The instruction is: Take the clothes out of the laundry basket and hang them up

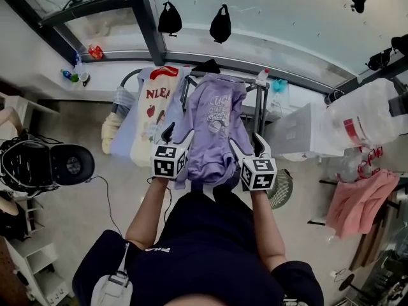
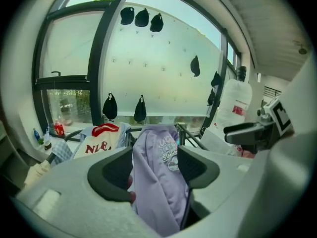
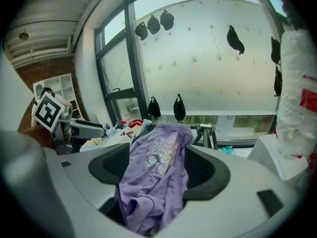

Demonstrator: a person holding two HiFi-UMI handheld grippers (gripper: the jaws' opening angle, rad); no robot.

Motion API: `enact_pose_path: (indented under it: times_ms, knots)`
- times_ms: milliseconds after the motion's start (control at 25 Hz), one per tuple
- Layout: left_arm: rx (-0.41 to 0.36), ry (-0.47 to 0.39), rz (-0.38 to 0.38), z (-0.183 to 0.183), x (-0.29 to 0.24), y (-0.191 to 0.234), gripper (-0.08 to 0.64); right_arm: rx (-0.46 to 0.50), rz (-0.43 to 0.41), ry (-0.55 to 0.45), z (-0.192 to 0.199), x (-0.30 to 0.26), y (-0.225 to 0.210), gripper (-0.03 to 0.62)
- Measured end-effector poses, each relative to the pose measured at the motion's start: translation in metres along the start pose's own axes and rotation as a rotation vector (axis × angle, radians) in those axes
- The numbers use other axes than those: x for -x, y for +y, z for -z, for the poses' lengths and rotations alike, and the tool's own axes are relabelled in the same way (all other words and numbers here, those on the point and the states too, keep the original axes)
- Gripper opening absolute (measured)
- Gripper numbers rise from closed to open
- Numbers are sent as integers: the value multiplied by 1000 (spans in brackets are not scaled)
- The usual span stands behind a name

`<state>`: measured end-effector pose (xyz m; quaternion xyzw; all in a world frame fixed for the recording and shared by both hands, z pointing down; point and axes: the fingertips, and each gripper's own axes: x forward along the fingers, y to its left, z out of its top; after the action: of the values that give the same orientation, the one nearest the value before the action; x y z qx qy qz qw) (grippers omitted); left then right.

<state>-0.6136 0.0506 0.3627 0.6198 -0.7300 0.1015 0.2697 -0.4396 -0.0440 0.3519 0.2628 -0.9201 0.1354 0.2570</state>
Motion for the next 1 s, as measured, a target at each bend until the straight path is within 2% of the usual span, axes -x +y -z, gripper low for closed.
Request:
enact_pose_path:
  times_ms: [120,240,480,760,1000]
  knots:
    - [23,-7,8,2,9,3,285,8,19,7,8,8,5,345]
    - [-1,-8,20,6,21,-3,285,0,21,0,13,18,15,345]
    - [10,-31,27,18,55,-24,285,5,4,-35,16,44,37,345]
    - [18,-87,-58,31,115,-40,285,50,-45,-98,23,94,58,353]
    - [55,-128,-139,71,192,-82,285,84,-103,-137,51,160,76,356]
